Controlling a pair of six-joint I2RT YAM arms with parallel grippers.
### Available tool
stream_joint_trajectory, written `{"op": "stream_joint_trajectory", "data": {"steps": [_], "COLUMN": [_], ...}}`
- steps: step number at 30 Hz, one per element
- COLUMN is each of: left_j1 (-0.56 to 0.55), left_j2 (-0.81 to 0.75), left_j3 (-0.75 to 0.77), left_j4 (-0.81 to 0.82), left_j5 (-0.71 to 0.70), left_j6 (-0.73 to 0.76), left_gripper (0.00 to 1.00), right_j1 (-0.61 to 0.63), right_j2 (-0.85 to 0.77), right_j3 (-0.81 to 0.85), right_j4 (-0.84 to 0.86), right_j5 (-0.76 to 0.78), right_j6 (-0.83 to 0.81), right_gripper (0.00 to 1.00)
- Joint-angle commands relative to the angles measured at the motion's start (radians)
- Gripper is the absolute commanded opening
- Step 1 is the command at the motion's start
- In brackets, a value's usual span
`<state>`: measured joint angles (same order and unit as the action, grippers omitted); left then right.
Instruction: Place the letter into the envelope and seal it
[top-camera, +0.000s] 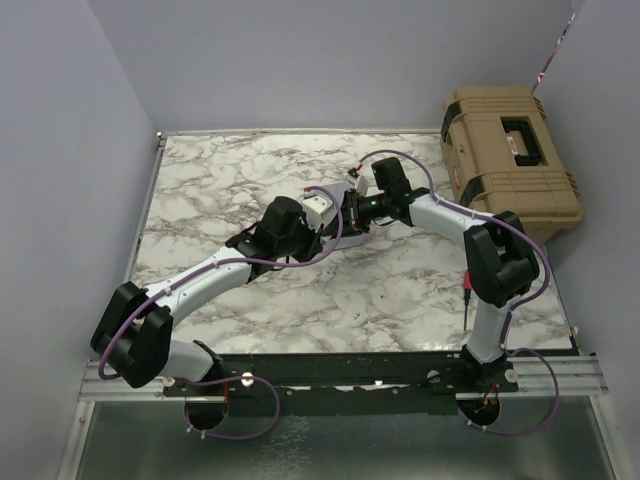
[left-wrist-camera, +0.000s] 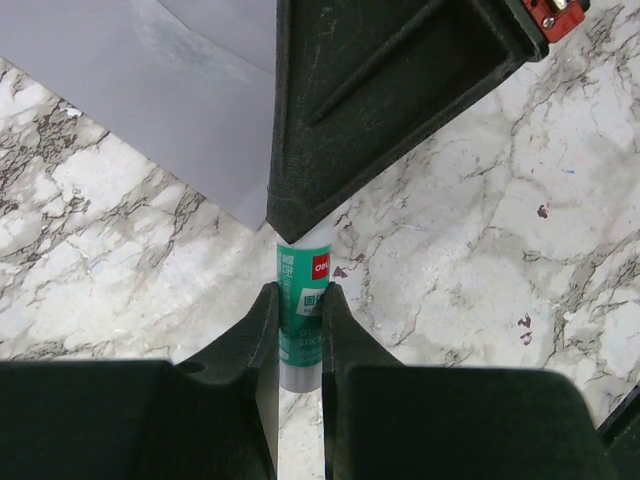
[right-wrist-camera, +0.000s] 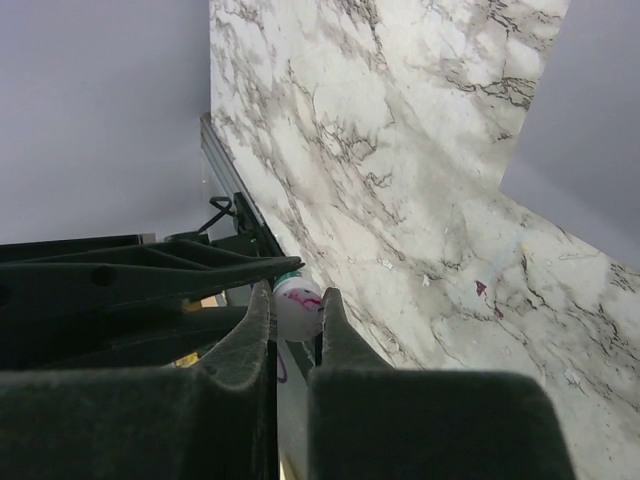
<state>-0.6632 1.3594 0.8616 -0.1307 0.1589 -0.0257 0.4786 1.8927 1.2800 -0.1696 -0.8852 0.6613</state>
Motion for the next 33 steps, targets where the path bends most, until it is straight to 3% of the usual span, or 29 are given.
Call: {"op": "stream_joint_trajectory", "data": {"steps": [1,3,6,12,16,18,20,23,33], "left_j1": [-0.004,-0.005,-0.006,-0.005,-0.005,-0.005,-0.004,-0.005,-0.006], "left_j2": [0.005,0.015,0.03,0.039,0.038,0.04,0.039,0.04,0.036], "left_j3": [0.026,0.029,0.031,0.026,0.025,0.025,0.027,0.027,0.03], "left_j4": [0.01,0.009,0.007,-0.006,-0.008,-0.007,-0.007,-0.007,-0.005], "left_j5": [-0.074,-0.076,-0.063,-0.049,-0.043,-0.046,-0.05,-0.057,-0.043], "left_j6": [-0.044,-0.052,-0.047,-0.014,-0.002,0.004,0.009,0.017,0.021], "left_gripper": [0.27,0.44,0.5,0.33,0.1,0.0,0.0,0.0,0.0], "right_j1": [0.007,0.008,0.005,0.006,0.006,0.006,0.006,0.006,0.006], "right_j2": [-0.017,-0.024,-0.036,-0.035,-0.029,-0.025,-0.02,-0.017,-0.013], "right_j3": [0.022,0.022,0.025,0.045,0.047,0.048,0.055,0.058,0.058], "right_j4": [0.007,0.0,-0.007,-0.01,-0.007,-0.005,-0.022,-0.041,-0.057], "right_j5": [-0.015,-0.014,-0.01,-0.014,-0.025,-0.041,-0.052,-0.063,-0.097], "right_j6": [0.012,0.016,0.019,0.031,0.041,0.034,0.016,-0.018,-0.054], "right_gripper": [0.0,0.0,0.0,0.0,0.0,0.08,0.25,0.33,0.35]}}
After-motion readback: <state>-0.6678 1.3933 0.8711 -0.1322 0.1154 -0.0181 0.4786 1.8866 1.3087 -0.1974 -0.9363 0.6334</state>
